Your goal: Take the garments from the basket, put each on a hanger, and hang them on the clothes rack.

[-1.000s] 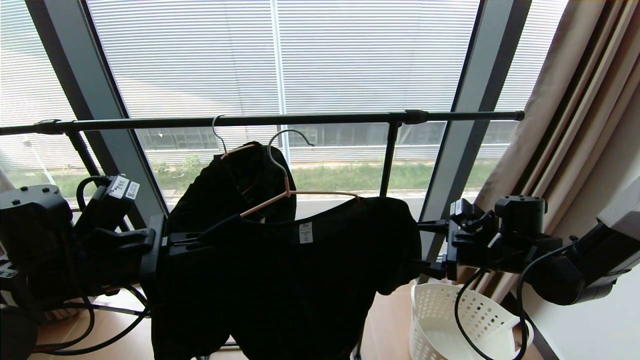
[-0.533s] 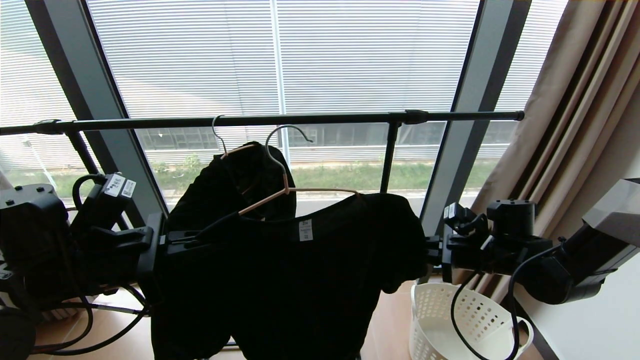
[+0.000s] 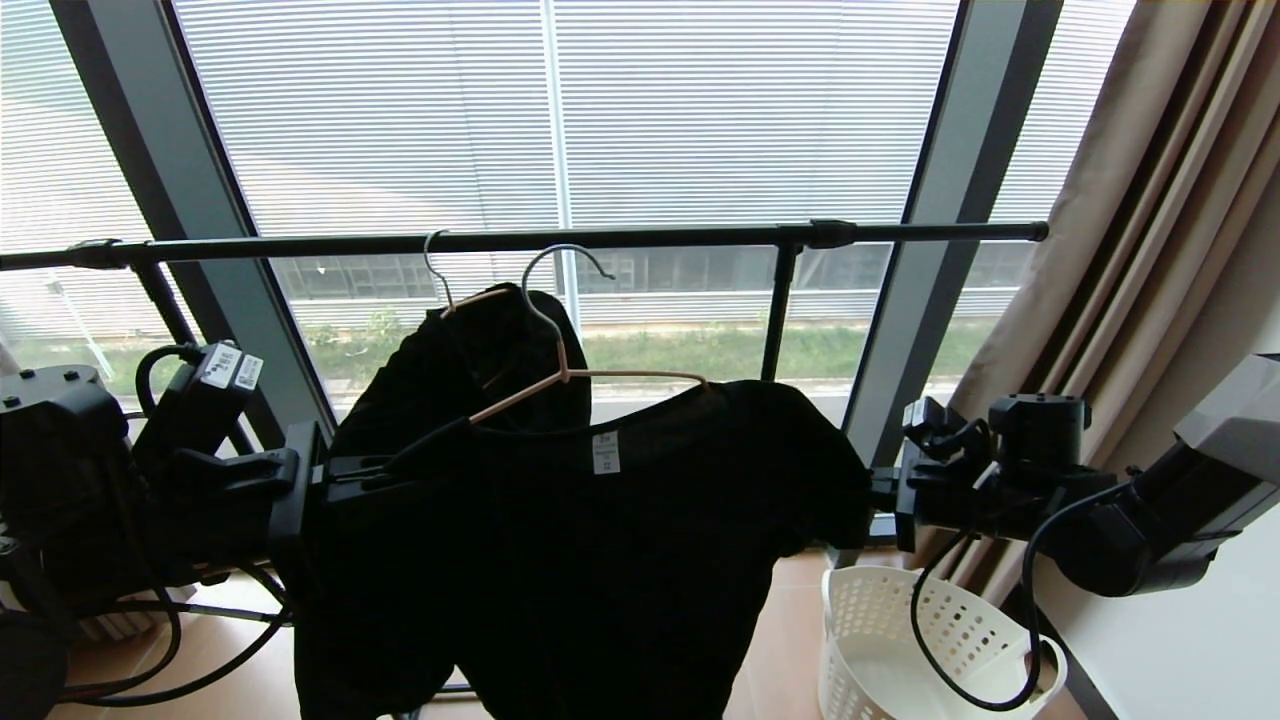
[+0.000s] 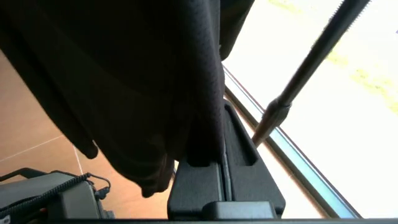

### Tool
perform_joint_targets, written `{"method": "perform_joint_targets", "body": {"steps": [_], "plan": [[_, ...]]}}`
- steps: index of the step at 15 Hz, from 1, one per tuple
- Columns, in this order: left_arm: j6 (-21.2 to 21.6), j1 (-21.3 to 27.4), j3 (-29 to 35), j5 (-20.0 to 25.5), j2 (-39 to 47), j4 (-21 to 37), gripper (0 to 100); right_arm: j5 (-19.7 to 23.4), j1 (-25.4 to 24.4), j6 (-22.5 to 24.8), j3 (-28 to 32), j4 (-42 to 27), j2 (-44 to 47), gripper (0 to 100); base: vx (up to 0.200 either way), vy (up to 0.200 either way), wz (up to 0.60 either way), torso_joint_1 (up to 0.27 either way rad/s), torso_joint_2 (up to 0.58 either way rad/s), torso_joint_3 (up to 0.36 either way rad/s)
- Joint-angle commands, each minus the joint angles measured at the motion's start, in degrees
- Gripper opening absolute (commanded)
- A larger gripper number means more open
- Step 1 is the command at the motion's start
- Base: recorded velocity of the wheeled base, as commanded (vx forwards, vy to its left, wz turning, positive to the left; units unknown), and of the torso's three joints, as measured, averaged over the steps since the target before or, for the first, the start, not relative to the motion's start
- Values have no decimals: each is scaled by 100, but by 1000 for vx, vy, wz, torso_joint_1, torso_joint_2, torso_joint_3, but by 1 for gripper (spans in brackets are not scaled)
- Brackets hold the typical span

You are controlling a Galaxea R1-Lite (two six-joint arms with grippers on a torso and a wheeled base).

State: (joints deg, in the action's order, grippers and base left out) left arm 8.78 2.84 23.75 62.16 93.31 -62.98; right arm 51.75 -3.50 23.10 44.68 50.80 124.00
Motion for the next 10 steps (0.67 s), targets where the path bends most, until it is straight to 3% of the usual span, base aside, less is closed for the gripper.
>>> {"method": "perform_joint_targets", "body": {"steps": [1,4,5,9,10], "plan": [[1,-12,7,-2,21,-4,0,2,-2,1,-38,0,-25,0,0,0,0,0,0,0],[-8,-20,25,-2,65,-4,0,-16,-28,19,-126,-61,-87,0,0,0,0,0,0,0],[-8,-29,25,-11,82,-4,0,-25,-54,45,-144,-70,-148,100,0,0,0,0,0,0],[-148,-56,130,-64,205,5,0,-68,-81,555,-275,-61,-421,100,0,0,0,0,0,0],[-333,-56,227,-152,214,5,0,-358,-169,608,-284,-61,-579,100,0,0,0,0,0,0]]}}
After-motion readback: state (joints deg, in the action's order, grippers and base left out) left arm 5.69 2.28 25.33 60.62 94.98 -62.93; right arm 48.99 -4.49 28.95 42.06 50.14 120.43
